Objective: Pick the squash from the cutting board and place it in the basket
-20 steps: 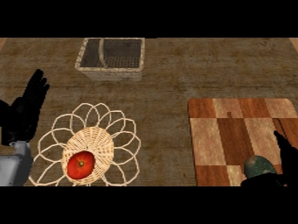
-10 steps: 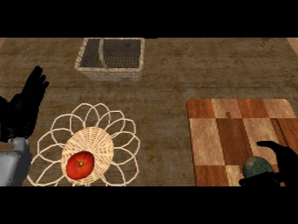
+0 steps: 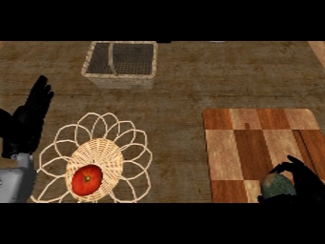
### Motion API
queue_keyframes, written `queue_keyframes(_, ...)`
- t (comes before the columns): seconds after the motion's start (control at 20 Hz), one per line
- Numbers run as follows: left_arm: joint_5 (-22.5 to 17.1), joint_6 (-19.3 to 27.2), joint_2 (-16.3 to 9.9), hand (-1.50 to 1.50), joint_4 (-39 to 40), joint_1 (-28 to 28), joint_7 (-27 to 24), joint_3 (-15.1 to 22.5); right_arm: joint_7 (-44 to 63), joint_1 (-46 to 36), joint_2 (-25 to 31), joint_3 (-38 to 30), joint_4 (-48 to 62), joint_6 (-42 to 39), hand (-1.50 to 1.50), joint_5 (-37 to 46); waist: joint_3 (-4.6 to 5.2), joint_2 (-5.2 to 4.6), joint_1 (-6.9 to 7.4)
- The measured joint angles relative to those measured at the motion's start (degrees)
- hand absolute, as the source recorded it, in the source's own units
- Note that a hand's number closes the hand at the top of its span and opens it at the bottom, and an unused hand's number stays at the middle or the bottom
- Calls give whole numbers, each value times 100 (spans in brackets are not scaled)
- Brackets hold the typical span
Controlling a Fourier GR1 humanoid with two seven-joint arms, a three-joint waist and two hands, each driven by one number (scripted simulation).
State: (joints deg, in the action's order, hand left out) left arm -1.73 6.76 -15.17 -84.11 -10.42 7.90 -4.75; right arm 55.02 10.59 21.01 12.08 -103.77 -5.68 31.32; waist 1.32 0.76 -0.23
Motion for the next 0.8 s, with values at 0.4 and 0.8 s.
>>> queue_keyframes(0.4,2,-175,116,0,22,-200,7,225,-409,-585,-866,1860,-450,-229,150,519,-45,-74,533)
queue_keyframes(0.8,53,-230,224,0,113,-442,68,411,-1242,-1922,-1908,3850,26,577,150,354,-131,-156,835)
